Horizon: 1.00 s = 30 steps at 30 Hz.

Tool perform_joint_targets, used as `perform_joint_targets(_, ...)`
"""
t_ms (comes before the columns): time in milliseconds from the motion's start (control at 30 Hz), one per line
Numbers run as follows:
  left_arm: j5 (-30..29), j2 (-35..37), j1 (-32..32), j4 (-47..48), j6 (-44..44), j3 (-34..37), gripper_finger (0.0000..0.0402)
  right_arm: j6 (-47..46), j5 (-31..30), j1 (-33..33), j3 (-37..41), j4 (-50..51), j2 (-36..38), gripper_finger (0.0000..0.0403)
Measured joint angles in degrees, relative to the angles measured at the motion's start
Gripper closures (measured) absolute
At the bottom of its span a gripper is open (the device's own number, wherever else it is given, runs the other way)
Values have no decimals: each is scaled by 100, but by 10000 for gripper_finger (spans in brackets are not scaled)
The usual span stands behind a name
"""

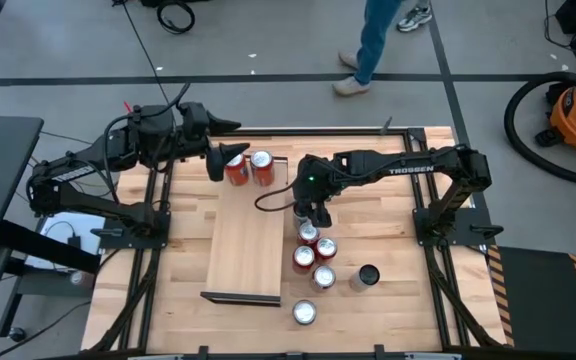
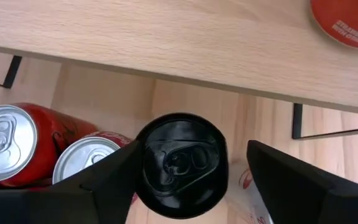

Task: Place canned beverage on shelf
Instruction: Put the top white and orange soda can on the shelf

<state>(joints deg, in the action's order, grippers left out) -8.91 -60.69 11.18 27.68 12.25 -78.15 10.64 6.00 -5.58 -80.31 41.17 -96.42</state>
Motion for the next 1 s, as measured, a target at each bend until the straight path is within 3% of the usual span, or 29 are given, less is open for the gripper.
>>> perform_joint_targets(300, -4, 0, 0, -4, 411, 0, 84, -821, -177, 0, 5, 33, 0, 163)
perform_joint_targets(800, -11, 0, -25, -301, 45, 0, 84, -4338, -1264, 176, -6, 107, -17, 171)
perform_joint_targets(1000, 6, 4, -63, -402, -484, -2, 84, -4151, -1558, 235, -2, 133, 75, 167)
